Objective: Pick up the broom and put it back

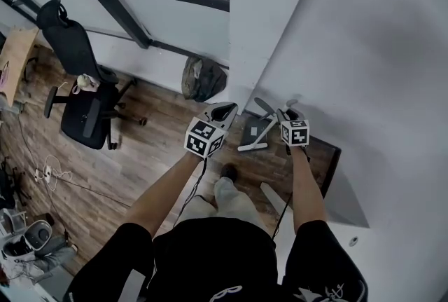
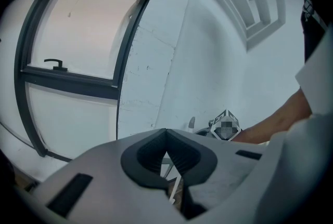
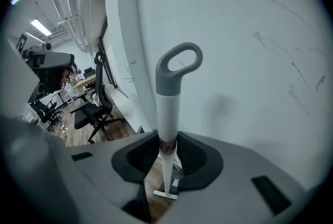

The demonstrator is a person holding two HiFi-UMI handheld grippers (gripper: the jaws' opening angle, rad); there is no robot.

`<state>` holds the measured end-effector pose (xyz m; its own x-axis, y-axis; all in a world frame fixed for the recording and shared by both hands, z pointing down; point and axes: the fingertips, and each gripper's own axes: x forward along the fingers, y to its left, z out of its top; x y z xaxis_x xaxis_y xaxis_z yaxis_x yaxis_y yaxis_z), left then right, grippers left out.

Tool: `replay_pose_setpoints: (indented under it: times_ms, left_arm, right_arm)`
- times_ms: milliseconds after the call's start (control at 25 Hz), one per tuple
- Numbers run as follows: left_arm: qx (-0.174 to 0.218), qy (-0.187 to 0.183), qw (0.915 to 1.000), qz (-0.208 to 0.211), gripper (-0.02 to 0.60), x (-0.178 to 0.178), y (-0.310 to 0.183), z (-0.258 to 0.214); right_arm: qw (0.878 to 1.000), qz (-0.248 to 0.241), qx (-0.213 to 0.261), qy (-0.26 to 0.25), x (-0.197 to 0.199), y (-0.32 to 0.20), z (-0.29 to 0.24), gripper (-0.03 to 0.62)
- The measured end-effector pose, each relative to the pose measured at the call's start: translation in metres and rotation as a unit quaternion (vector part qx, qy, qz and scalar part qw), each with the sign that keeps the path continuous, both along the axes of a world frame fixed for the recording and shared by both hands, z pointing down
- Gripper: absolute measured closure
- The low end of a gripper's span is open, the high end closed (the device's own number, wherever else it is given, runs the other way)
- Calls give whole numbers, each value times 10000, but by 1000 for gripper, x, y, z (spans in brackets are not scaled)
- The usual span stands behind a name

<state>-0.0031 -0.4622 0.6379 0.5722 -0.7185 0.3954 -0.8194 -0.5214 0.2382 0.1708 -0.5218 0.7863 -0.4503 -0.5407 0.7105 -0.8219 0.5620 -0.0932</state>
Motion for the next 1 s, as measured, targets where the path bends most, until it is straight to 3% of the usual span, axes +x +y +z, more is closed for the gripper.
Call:
replay_pose_setpoints:
  times_ms: [560, 1000]
  left_arm:
    - [1, -39, 9999, -115, 563, -4, -9, -1]
    - [82, -25, 9999, -89, 562, -3, 8, -10]
  right_arm:
    - [9997, 74, -233, -7, 3, -13, 6, 473]
    - [9990, 315, -322, -31, 20, 15, 2, 459]
